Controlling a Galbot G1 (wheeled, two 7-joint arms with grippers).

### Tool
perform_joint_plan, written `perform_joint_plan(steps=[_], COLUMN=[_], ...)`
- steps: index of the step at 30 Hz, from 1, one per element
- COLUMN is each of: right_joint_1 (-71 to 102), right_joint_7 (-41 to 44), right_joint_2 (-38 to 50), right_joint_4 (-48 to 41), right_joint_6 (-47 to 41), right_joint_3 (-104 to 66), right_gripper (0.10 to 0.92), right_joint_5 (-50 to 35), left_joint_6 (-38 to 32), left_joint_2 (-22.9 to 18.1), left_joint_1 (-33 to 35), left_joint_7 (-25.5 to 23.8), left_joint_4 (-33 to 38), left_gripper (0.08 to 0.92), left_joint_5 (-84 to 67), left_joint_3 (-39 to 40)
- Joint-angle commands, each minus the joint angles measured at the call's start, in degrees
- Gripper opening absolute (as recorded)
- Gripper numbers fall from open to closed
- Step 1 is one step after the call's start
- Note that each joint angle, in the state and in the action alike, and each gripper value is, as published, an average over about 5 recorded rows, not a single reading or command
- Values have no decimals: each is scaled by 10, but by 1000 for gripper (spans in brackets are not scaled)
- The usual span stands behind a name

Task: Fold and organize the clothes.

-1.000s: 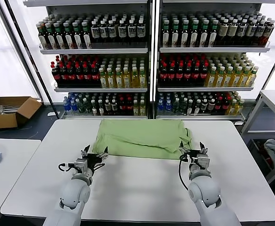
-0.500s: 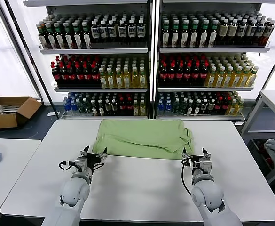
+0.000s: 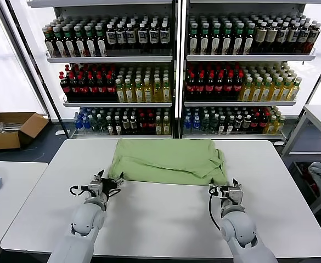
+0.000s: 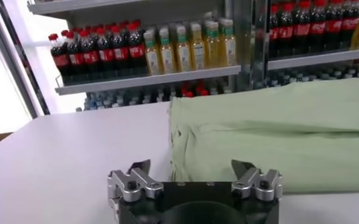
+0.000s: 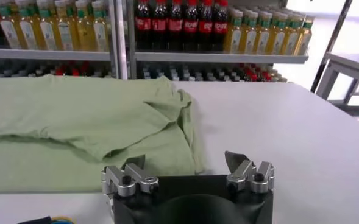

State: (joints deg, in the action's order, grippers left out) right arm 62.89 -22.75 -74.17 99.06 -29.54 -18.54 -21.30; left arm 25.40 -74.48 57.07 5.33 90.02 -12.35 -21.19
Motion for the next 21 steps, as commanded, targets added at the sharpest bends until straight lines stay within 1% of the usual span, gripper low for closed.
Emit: perform_joint_plan(steps=[1, 6, 12, 17, 21], right_joint_1=[1, 6, 16, 20, 24], right_joint_7=[0, 6, 13, 16, 19], right_joint_2=[-2, -2, 2, 5, 6], right_joint_4=[-15, -17, 3, 20, 29], right_joint_6=[-1, 8, 12, 12, 18], right_joint_3=[0, 0, 3, 4, 3], right_gripper=[754, 613, 440, 301, 180], right_joint_5=[-1, -2, 7, 20, 32], left_joint_6=[12, 15, 15, 12, 6], left_joint_2=[0, 0, 0, -1, -1], left_joint_1=[-2, 2, 13, 18, 25], left_joint_7=[-1, -1, -5, -10, -12], left_joint_4=[-20, -18, -13, -11, -6], left_gripper=[723, 576, 403, 229, 125], left_joint_5=[-9, -9, -2, 3, 5], left_joint_3=[1, 2, 6, 8, 7])
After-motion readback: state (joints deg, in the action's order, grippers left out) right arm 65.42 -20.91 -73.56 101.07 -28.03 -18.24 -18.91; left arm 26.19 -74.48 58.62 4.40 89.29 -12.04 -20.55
